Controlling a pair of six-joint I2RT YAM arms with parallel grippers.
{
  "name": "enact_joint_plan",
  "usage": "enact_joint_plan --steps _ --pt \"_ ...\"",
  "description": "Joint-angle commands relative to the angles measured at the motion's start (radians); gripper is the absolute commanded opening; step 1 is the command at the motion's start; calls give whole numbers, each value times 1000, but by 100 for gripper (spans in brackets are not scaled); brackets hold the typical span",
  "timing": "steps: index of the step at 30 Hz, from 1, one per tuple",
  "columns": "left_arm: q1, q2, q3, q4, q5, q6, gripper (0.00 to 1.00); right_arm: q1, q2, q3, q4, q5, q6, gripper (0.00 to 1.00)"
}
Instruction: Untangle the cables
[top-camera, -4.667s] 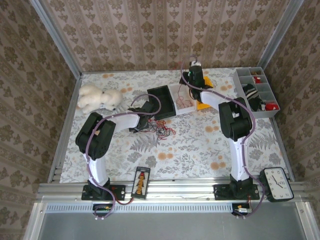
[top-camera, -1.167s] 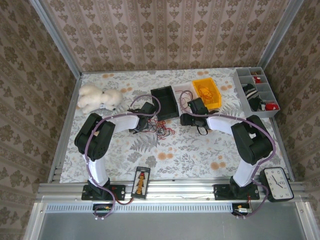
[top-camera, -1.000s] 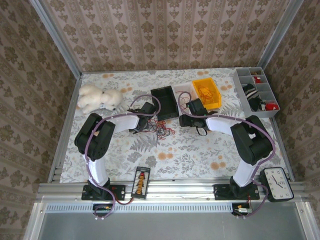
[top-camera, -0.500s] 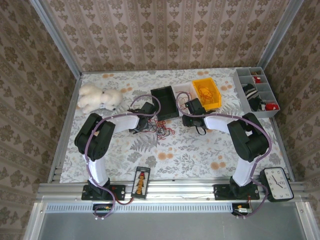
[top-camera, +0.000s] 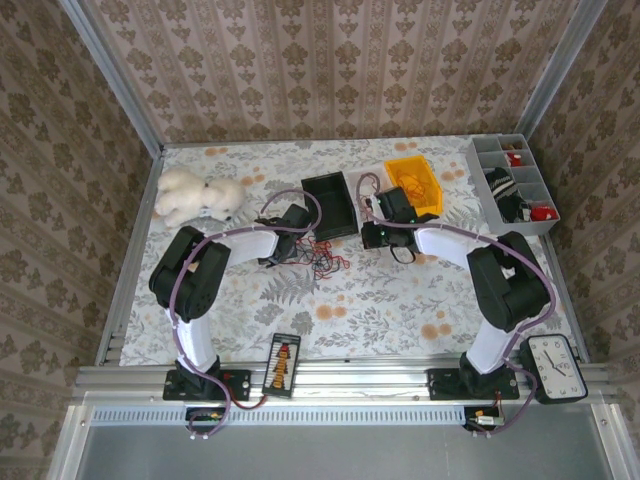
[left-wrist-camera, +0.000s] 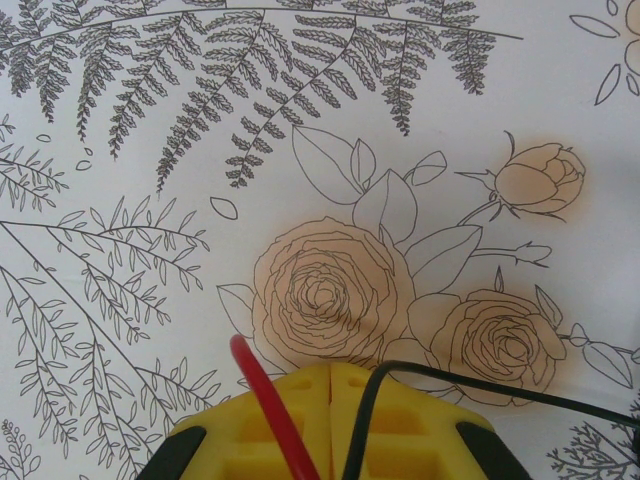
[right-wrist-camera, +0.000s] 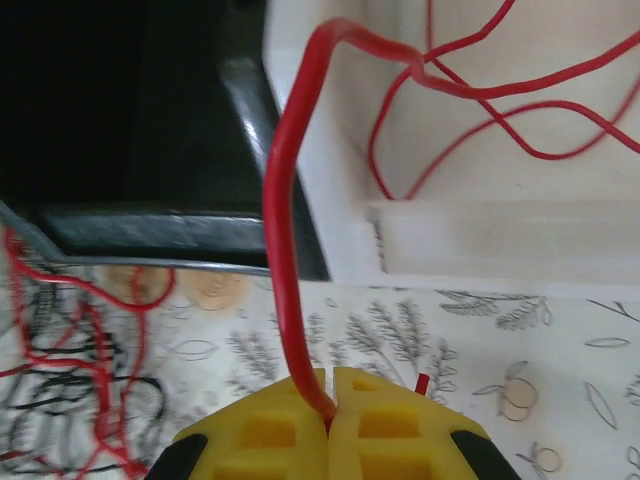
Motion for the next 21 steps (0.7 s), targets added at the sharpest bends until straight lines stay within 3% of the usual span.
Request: enact_joint_plan --steps 1,7,9,21 --pt "-3 54 -20 9 58 -8 0 -49 23 99 -74 -177 74 2" --pt "0 49 -26 12 60 -6 0 -144 143 263 -120 -415 221 3" --pt "1 46 -31 13 60 -8 0 -165 171 300 -117 -441 268 3" --pt "9 42 -42 20 66 -17 0 -190 302 512 -237 -320 318 6"
